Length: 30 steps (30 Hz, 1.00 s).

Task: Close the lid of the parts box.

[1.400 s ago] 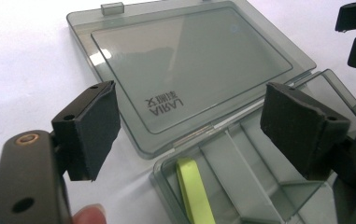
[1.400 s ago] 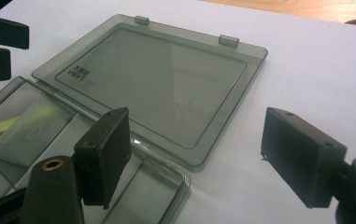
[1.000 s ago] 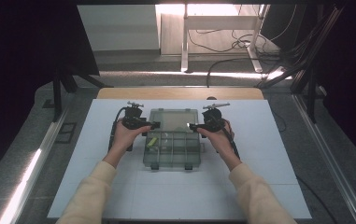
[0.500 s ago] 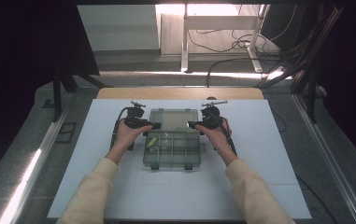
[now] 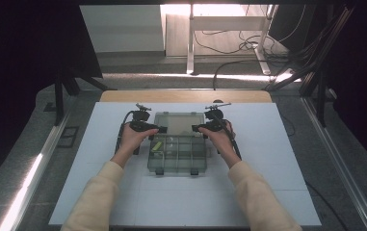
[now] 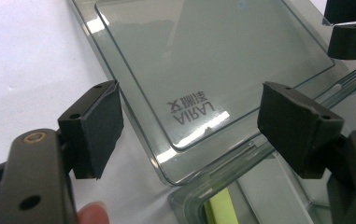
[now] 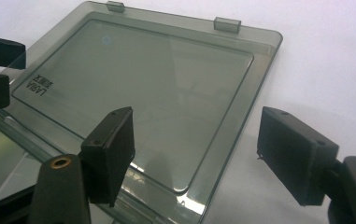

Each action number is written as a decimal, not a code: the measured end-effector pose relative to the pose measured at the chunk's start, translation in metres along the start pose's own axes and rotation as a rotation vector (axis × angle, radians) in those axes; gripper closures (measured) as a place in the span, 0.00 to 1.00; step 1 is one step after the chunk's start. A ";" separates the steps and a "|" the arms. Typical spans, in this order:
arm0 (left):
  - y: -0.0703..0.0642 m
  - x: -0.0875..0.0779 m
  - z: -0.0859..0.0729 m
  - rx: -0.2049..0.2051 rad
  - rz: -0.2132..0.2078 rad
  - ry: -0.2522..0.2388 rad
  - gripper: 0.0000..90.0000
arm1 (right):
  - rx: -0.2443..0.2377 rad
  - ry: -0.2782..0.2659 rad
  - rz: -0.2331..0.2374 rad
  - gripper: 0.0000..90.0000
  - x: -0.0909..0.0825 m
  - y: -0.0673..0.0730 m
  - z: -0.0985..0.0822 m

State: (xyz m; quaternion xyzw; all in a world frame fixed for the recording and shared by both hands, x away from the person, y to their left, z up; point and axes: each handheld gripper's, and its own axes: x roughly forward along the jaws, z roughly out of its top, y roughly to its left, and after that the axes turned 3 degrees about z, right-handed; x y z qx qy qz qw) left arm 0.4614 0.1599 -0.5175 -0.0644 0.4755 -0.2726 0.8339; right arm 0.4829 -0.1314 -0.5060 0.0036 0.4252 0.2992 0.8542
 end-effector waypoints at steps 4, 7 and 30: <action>0.001 0.001 0.000 -0.004 0.001 0.003 0.26 | 0.020 0.007 0.003 0.30 0.002 -0.003 -0.001; 0.002 0.002 0.000 -0.011 0.003 0.010 0.25 | 0.021 0.024 0.006 0.30 0.003 -0.004 -0.002; 0.005 0.010 -0.001 -0.040 -0.038 0.048 0.26 | 0.050 0.053 0.042 0.29 0.011 -0.003 -0.005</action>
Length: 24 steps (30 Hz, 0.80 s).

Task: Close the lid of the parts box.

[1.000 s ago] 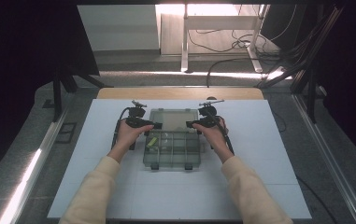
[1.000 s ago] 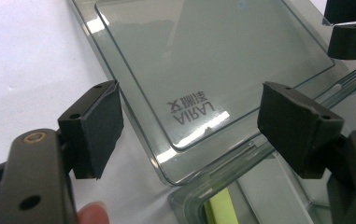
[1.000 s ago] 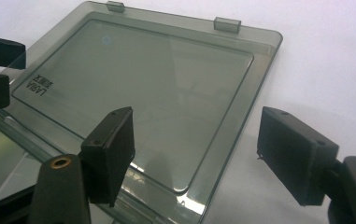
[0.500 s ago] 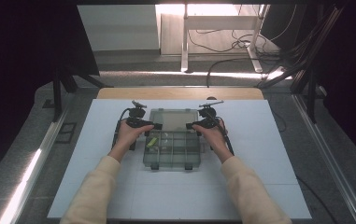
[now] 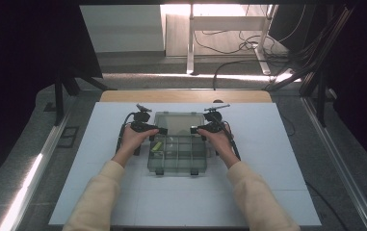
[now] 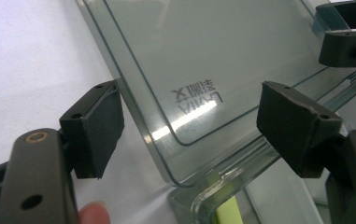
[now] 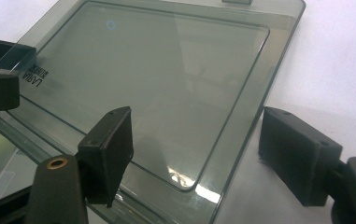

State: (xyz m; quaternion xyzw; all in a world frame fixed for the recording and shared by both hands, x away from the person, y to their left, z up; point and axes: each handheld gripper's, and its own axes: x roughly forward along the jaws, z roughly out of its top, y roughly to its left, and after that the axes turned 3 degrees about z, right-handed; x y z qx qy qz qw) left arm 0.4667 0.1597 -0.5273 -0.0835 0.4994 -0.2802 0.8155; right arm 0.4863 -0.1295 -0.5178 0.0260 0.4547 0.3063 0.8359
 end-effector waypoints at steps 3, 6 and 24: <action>0.000 0.000 0.000 -0.002 -0.001 -0.001 0.27 | -0.001 0.001 0.003 0.29 0.000 0.000 0.000; 0.000 0.000 0.000 -0.002 0.000 -0.001 0.27 | 0.000 0.002 0.004 0.28 0.000 0.000 0.000; -0.003 -0.008 0.001 0.004 0.004 -0.045 0.33 | 0.032 -0.031 0.050 0.30 -0.008 -0.001 0.002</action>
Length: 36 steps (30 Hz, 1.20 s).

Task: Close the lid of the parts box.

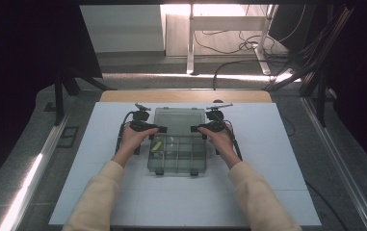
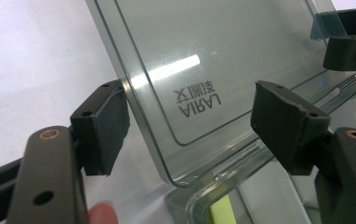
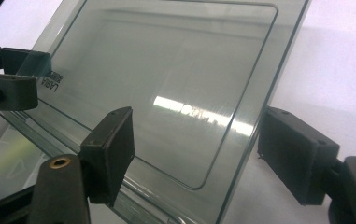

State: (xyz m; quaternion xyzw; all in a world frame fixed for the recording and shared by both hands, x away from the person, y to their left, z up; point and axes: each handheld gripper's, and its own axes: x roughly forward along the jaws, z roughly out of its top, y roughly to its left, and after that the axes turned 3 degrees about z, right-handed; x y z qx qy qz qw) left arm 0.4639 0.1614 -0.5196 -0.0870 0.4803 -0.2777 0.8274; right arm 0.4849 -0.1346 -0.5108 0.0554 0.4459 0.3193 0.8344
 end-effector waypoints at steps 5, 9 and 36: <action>-0.002 -0.005 0.001 0.010 0.002 -0.020 0.34 | -0.014 -0.022 0.000 0.31 -0.006 0.002 0.002; -0.004 -0.009 0.001 0.016 0.001 -0.039 0.35 | -0.021 -0.043 0.005 0.32 -0.011 0.005 0.003; -0.011 -0.025 0.001 0.060 -0.011 -0.087 0.37 | -0.065 -0.126 0.022 0.34 -0.033 0.015 -0.001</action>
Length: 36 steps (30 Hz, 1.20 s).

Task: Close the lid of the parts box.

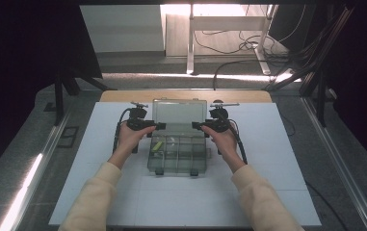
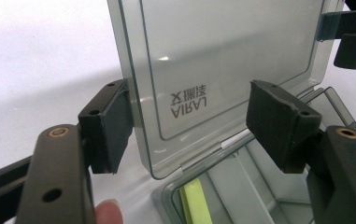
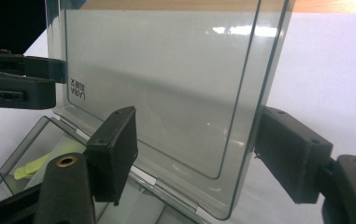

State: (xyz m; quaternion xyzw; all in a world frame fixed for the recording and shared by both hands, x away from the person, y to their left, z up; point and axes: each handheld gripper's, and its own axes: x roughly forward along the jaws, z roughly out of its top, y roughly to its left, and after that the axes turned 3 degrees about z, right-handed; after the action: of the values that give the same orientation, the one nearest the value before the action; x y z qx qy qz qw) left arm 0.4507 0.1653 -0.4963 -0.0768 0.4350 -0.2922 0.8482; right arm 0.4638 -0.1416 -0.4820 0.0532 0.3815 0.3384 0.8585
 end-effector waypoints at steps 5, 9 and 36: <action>-0.001 -0.001 0.000 0.008 -0.001 -0.007 0.37 | -0.008 -0.010 0.003 0.34 -0.003 0.001 -0.001; -0.003 -0.003 -0.001 0.014 0.001 -0.014 0.37 | -0.016 -0.020 0.002 0.34 -0.005 0.002 -0.003; -0.011 -0.012 -0.009 0.081 0.004 -0.064 0.37 | -0.097 -0.094 -0.004 0.34 -0.019 0.017 -0.015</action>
State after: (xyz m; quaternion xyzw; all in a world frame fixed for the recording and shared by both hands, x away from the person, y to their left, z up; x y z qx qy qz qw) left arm 0.4341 0.1640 -0.4892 -0.0509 0.3958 -0.3054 0.8646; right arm 0.4355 -0.1432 -0.4748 0.0266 0.3242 0.3520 0.8777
